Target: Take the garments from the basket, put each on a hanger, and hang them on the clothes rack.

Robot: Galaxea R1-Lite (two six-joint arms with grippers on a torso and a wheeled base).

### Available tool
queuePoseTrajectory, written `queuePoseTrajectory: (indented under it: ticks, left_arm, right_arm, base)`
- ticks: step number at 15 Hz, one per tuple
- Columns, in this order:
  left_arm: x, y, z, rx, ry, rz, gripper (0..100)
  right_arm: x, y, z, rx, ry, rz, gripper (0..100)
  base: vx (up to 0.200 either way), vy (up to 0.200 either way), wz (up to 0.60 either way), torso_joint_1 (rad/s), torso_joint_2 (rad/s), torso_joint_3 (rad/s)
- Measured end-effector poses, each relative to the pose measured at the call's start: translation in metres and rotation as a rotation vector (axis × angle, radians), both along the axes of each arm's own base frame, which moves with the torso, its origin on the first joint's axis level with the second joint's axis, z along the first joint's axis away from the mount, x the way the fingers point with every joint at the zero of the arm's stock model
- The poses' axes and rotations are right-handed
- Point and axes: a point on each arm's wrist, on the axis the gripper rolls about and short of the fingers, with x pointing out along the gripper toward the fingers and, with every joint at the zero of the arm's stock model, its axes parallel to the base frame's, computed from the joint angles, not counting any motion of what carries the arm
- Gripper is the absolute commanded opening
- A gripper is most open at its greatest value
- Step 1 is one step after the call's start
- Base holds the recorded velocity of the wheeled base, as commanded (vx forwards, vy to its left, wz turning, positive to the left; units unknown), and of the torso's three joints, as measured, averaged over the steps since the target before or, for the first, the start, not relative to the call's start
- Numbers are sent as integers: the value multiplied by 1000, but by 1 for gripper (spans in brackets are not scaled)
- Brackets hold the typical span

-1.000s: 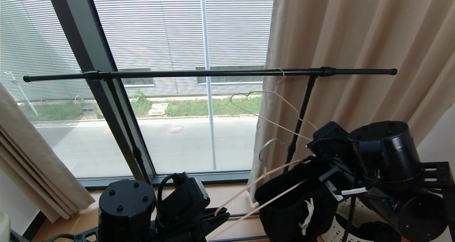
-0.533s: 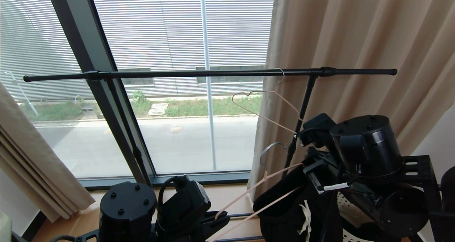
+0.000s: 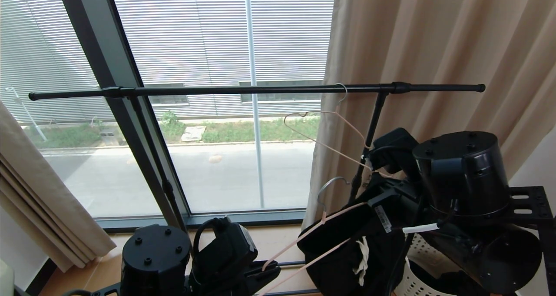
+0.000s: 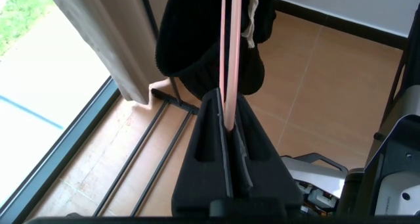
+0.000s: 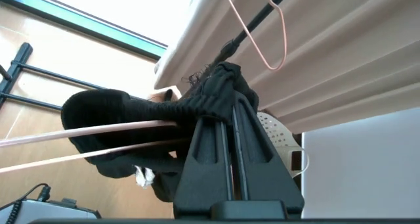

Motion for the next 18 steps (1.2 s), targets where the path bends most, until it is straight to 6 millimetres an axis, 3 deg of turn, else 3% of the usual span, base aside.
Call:
queuePoseTrajectory:
  ticks: [6,18]
  left_arm:
    - [1,-1,1,-9,-4,1,0]
    - [2,-2,0,-12,-5,2,0]
  right_arm:
    - [-22,12,7,47,-15,88,0]
    - [-47,28,13,127,-17,211,0]
  base:
    - [0,0,0,0,0,0]
    - [0,0,0,0,0,0]
